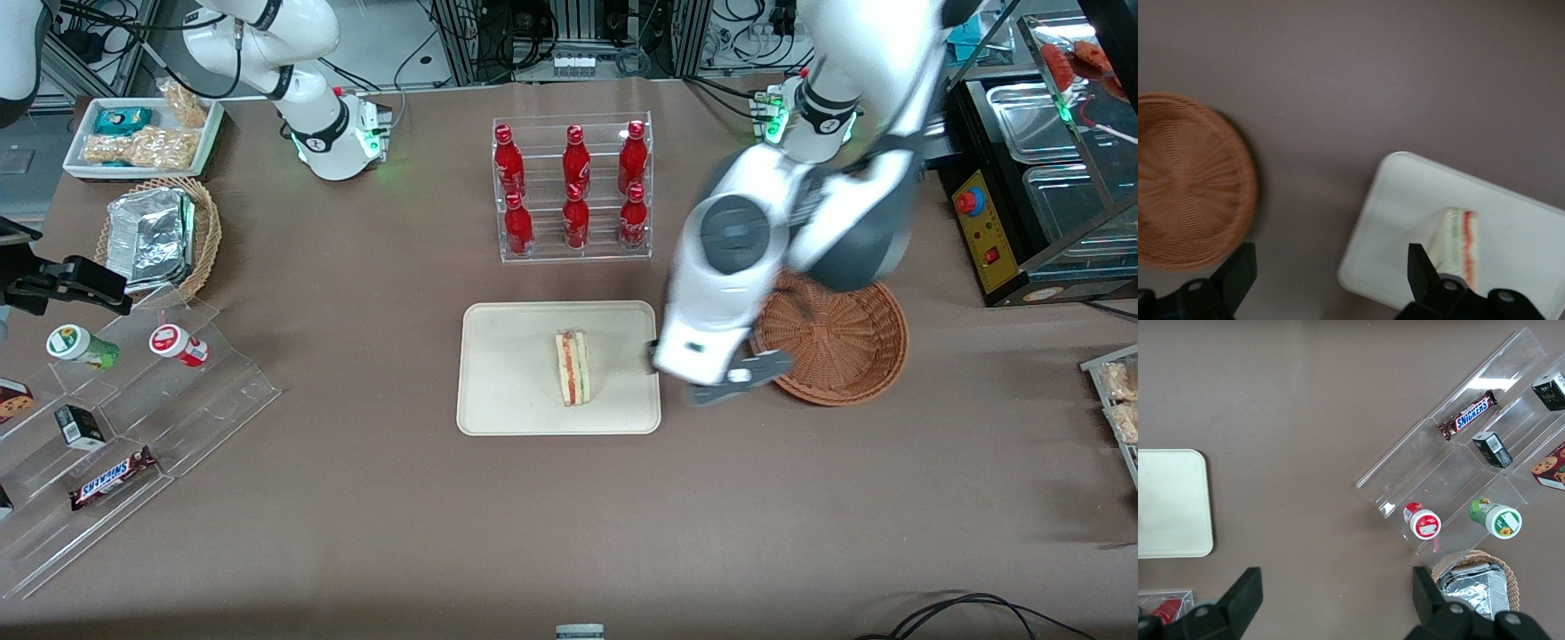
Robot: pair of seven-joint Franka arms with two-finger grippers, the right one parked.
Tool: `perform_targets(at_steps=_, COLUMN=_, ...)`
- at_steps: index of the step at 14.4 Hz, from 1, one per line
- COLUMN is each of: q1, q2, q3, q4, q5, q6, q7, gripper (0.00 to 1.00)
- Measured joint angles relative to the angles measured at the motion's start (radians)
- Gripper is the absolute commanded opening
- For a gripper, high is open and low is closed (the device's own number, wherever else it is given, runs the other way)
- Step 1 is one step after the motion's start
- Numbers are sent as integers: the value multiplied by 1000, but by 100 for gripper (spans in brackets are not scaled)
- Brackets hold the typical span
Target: Place sandwich from basket to tray
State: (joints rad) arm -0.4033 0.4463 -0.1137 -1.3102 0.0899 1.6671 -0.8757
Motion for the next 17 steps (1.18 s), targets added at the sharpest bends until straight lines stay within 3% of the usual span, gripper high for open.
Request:
perform_targets(at_steps=4, q1=155, q2=-119, q3=1, q4=-22, q5=-15, q6=-214, q7=208, gripper=100)
perform_targets(at_steps=10, q1=419, q2=-290, q3=-19, q4=-89, q5=-65, q6=-348, q7=481, gripper=100)
perform_targets(at_steps=17, q1=450, q2=-399, q3=-31, q4=-166, q5=-69, q6=-316, q7=570, gripper=100)
